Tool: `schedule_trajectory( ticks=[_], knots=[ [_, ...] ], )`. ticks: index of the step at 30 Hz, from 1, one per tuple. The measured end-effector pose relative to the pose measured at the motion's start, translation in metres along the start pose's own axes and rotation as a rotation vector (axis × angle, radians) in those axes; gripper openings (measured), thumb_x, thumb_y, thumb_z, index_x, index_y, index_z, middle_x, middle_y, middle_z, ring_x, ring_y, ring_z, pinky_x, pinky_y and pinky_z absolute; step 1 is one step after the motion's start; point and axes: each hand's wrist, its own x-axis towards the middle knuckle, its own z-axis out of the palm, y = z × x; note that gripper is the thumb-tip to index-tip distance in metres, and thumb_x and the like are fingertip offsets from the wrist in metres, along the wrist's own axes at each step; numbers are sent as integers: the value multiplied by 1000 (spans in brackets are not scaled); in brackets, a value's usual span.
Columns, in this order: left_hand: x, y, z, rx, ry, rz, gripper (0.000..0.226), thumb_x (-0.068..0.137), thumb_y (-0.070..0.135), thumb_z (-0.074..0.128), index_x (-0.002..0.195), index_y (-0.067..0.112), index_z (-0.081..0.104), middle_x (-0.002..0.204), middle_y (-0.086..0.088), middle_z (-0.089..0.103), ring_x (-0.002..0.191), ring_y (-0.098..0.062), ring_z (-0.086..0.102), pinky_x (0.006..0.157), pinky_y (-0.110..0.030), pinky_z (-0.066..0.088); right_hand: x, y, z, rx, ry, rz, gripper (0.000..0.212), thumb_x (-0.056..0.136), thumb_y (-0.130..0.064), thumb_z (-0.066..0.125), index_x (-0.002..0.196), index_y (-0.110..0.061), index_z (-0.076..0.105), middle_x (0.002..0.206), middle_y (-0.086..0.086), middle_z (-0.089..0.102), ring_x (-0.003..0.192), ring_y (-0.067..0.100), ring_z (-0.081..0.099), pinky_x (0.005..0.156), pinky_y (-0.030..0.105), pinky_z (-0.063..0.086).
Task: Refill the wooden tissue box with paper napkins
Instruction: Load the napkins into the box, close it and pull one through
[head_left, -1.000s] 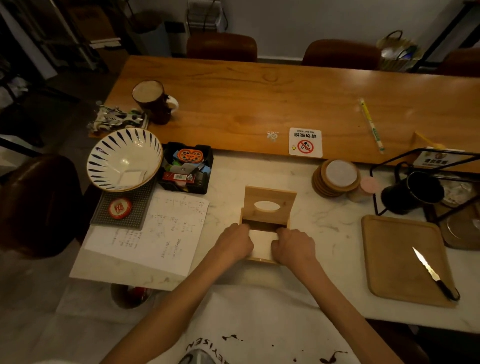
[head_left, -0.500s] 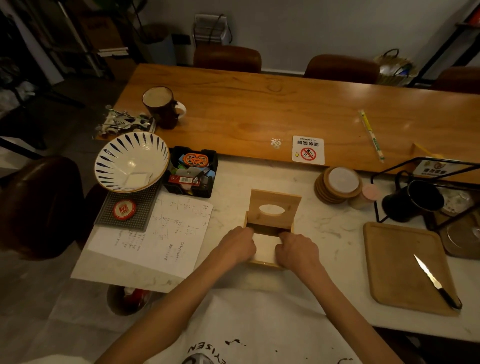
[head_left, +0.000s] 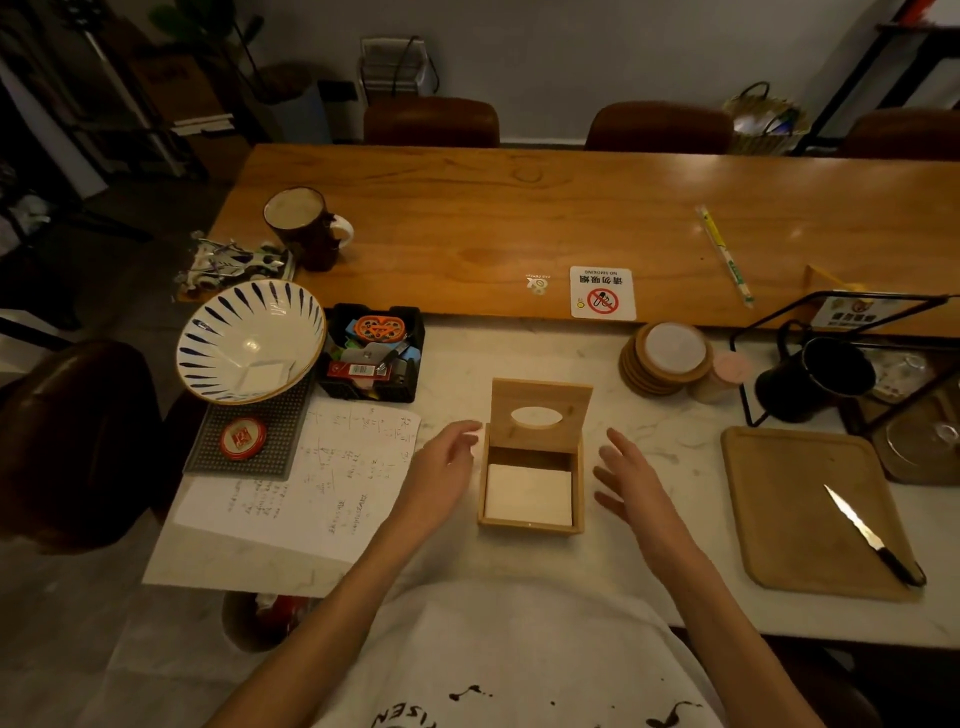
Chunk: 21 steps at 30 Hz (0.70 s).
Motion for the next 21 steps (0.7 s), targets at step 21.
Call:
schedule_trajectory(
  ticks=[21],
  knots=[
    [17, 12, 16, -594, -301, -422, 64, 93, 70, 22, 142, 34, 43, 136, 4, 55, 124, -18, 52, 106, -49, 41, 21, -2, 1, 251, -281, 242, 71, 86, -75, 32, 144, -36, 40, 150, -3, 43, 134, 25, 44, 109, 56, 36]
  ],
)
